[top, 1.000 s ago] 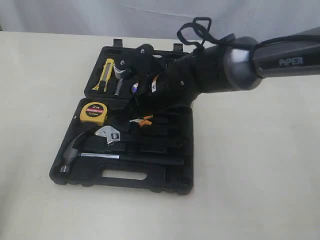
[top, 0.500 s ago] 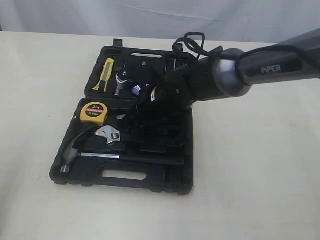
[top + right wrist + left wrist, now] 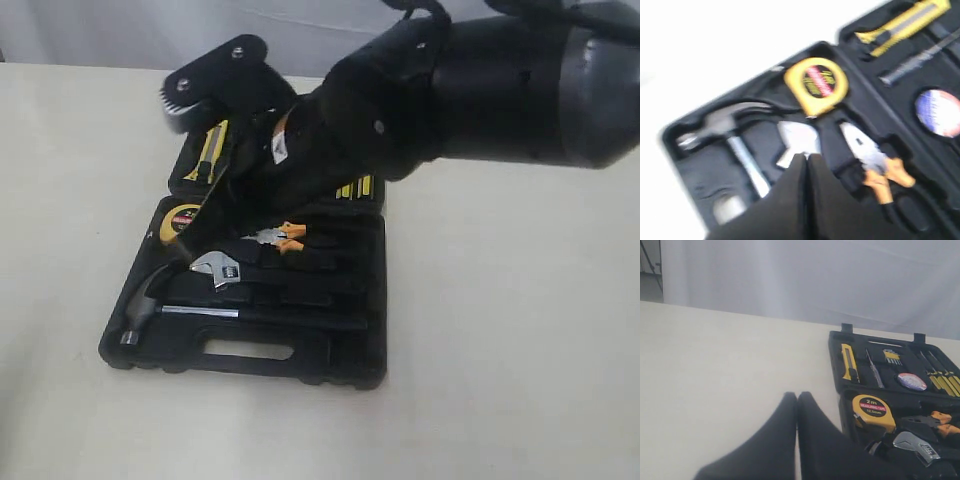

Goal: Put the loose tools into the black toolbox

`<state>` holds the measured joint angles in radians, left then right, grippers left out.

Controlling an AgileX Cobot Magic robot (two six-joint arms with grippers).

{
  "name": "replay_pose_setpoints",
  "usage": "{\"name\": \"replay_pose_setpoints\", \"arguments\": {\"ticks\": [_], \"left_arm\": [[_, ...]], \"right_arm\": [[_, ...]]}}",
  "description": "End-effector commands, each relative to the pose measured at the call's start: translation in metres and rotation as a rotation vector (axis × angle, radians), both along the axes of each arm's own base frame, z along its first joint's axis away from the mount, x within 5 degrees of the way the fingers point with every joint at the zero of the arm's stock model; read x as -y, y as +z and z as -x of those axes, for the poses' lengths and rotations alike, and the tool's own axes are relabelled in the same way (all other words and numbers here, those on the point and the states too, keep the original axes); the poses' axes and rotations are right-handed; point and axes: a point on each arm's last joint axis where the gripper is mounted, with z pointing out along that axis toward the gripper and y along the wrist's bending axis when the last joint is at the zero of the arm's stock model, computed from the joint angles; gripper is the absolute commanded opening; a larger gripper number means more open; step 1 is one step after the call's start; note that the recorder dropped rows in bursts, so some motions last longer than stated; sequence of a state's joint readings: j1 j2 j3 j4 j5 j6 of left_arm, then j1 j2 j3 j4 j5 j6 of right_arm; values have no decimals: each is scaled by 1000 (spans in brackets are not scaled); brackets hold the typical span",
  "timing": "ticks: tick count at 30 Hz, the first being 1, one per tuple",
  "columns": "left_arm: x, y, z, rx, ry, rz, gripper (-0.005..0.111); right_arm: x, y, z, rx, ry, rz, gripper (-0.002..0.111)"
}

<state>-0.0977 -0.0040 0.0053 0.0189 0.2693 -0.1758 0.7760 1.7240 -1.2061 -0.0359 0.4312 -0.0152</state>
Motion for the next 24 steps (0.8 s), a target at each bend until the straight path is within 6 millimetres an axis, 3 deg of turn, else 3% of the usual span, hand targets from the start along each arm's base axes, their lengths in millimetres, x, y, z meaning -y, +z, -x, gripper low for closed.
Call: {"name": "replay_pose_setpoints", "arguments": {"ticks": [1, 8, 13, 18, 24], "left_arm": [[0, 2, 0, 2, -5, -2, 0], [0, 2, 0, 2, -5, -2, 0], [0, 2, 0, 2, -5, -2, 0], [0, 2, 0, 2, -5, -2, 0], [0, 2, 0, 2, -5, -2, 0]], "right_arm": [[-13, 10, 45, 55, 41, 31, -1], [-12, 1, 98, 303, -121, 286, -1], [-19, -10, 135, 396, -121, 365, -1], [-32, -22, 147, 464, -67, 408, -1], [-45, -57, 143, 500, -11, 504, -1]]}}
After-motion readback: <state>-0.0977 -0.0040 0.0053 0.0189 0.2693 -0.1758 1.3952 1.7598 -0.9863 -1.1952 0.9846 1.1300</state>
